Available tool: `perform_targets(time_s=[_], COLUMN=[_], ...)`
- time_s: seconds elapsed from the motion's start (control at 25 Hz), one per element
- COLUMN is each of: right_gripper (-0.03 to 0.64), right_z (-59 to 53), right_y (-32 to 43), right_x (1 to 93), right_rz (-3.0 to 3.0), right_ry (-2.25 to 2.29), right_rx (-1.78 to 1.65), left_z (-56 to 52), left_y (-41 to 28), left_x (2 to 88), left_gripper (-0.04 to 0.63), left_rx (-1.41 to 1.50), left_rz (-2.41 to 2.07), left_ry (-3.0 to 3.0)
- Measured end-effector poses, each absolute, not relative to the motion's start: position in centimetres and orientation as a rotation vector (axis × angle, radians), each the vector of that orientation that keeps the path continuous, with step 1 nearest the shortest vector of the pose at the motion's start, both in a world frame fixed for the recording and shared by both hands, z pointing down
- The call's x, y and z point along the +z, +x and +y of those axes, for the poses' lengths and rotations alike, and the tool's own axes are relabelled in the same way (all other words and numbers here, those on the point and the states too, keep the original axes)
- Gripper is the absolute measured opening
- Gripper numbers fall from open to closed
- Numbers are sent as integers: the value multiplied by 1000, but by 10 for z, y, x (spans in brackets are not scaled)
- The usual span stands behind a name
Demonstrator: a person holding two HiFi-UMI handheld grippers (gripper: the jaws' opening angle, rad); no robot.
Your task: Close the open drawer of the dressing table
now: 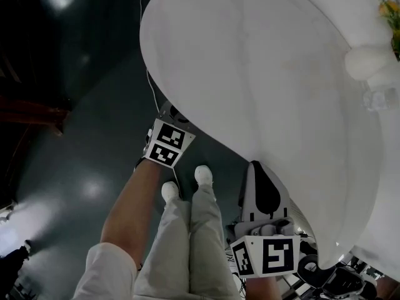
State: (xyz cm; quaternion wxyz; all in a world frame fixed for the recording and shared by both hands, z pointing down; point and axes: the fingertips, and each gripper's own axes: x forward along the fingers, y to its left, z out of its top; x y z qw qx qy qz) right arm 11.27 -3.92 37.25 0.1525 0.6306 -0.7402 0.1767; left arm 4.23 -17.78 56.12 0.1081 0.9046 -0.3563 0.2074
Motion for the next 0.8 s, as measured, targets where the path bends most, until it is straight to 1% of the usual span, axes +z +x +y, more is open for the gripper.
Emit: perform_targets(time_s=[0.2, 0.36, 0.4, 0.48, 0.8], right_gripper=[-5, -5, -5, -5, -5], right_z=[-37, -36, -36, -37, -34], right_y=[110, 109, 108, 103, 101], right_x=[372, 373, 372, 372, 362], right_rz=[-2119, -2117, -2121, -2137, -2141], right_ry=[1826, 1837, 1832, 1807, 1724], right_rx=[500, 503, 496, 464, 340], left_z=[-175, -166, -164, -162, -144], left_y=[35, 30, 28, 23, 6], left_x=[559, 553, 551, 547, 528], left_gripper=[112, 110, 101, 91, 91], left_rx=[549, 581, 589, 589, 570], left_rz=[-1096, -1118, -1125, -1146, -1160], left_ry=[2607, 2642, 2656, 2668, 2644])
